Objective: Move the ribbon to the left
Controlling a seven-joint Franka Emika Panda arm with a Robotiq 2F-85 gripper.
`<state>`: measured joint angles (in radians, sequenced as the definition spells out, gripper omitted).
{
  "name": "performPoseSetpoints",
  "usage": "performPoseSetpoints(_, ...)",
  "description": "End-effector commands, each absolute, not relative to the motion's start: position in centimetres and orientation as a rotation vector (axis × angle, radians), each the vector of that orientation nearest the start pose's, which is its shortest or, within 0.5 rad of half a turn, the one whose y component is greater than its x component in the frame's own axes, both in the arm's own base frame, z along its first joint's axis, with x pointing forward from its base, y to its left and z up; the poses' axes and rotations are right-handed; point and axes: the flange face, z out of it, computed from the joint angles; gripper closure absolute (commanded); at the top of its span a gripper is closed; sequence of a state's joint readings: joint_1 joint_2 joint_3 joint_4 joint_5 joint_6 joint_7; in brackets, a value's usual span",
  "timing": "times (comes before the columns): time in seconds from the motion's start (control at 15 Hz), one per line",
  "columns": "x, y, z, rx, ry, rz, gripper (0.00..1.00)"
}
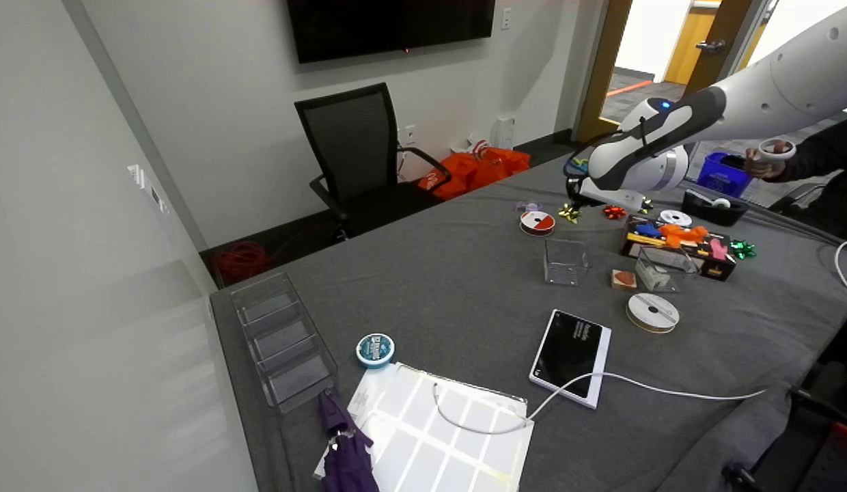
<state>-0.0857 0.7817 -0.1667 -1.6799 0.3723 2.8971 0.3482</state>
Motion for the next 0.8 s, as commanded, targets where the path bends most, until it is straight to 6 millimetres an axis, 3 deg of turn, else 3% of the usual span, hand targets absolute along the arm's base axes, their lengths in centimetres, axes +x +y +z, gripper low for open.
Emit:
performPoseSetpoints(0.0, 69.9, -18.6, 19.8, -2.705, 1.259, -0.677, 0.59)
performPoseSetpoints(0.53, 69.8, -18.8, 21.2, -2.709, 1.233, -0.678, 0.03)
performPoseSetpoints(0.73, 69.3, -18.9, 21.9, -2.727, 1.212, -0.664, 0.00)
